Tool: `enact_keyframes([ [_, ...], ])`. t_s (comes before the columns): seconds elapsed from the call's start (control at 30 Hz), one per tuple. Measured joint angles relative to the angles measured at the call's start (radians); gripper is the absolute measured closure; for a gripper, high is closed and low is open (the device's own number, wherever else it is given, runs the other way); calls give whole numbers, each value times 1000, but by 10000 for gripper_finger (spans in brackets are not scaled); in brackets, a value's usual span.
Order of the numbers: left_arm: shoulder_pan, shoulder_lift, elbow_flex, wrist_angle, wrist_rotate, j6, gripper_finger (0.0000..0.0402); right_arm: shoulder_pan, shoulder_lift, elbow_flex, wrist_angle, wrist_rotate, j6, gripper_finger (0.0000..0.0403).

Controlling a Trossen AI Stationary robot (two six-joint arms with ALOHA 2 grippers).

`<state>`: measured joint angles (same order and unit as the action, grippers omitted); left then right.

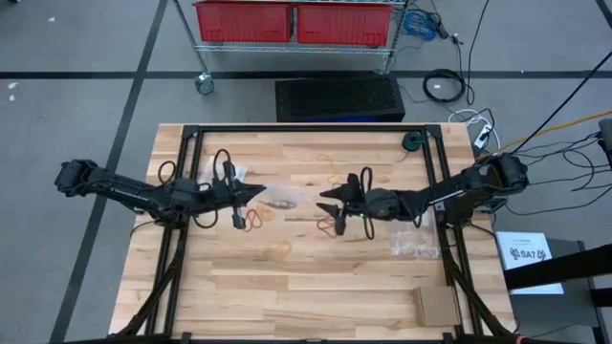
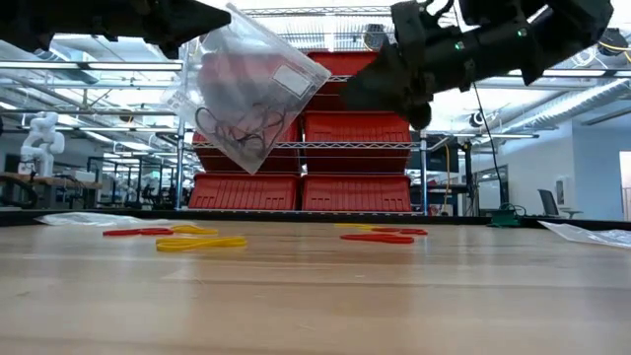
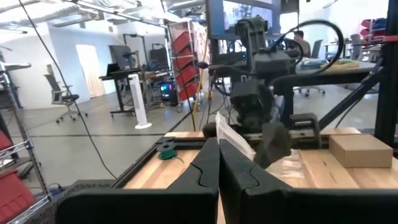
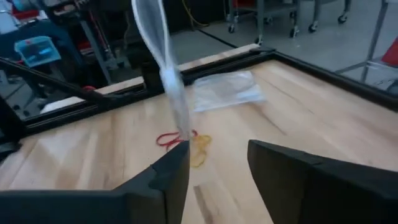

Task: Sort rubber bands
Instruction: Close the transparent zip bag

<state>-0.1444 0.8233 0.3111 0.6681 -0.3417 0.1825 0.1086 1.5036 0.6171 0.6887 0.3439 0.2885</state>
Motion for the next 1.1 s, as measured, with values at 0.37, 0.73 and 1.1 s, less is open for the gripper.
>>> enact_keyframes([
  [0.37,110,55,90,-222,-40,94,401,-24,-6,65,-53,-37,-101,287],
  [0.73,125,391,121,-244,-34,-74,401,-15,-6,67,-151,-63,-69,292],
  [1.1,89,686,223,-197,222,-125,373,-22,-7,67,-245,-121,208,276],
])
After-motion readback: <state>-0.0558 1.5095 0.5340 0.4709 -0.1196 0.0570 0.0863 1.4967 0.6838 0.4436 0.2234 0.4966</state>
